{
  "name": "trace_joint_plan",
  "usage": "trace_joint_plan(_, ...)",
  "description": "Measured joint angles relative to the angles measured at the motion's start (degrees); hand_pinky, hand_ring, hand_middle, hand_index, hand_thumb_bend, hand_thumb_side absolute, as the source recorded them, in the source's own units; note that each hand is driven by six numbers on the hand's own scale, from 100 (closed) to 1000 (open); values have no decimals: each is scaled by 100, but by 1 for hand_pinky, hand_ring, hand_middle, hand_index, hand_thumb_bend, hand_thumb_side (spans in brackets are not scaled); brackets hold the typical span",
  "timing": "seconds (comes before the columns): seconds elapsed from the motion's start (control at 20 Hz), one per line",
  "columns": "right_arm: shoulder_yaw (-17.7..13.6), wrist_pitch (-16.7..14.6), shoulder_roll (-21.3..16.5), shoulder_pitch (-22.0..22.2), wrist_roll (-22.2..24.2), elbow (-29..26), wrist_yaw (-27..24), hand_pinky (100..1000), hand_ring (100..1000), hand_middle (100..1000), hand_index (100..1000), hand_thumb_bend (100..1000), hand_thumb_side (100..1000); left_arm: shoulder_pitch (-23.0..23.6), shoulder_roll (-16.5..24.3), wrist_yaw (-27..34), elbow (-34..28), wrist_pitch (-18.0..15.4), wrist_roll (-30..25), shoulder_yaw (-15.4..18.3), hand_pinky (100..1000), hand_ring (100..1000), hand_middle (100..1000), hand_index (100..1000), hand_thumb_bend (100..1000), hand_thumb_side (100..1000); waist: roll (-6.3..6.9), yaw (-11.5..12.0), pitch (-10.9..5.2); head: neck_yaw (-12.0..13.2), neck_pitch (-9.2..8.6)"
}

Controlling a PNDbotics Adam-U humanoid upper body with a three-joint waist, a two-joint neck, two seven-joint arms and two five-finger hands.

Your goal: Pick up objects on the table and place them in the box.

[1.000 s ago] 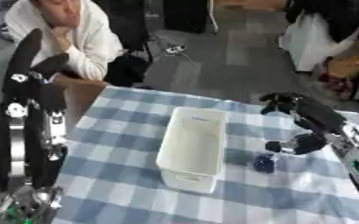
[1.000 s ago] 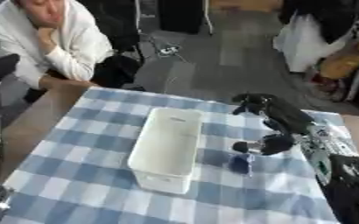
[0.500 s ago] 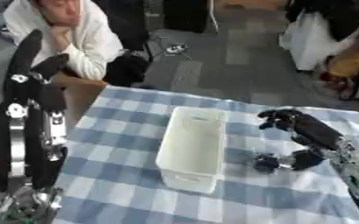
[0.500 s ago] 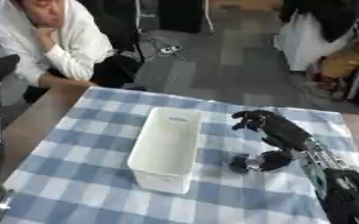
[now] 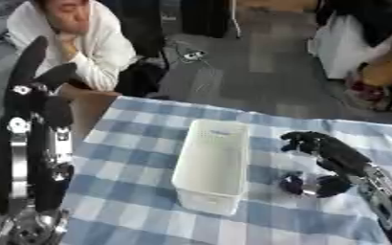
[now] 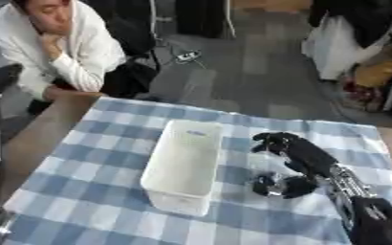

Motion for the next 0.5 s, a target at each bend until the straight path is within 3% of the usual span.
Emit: trace_joint_plan(0.5, -122, 131, 19, -2, -169, 174, 492, 790, 782, 861, 807, 664, 1000, -98, -36, 8, 0, -25, -2, -29, 864, 775, 981, 989, 100, 872, 11, 83, 118, -56, -100)
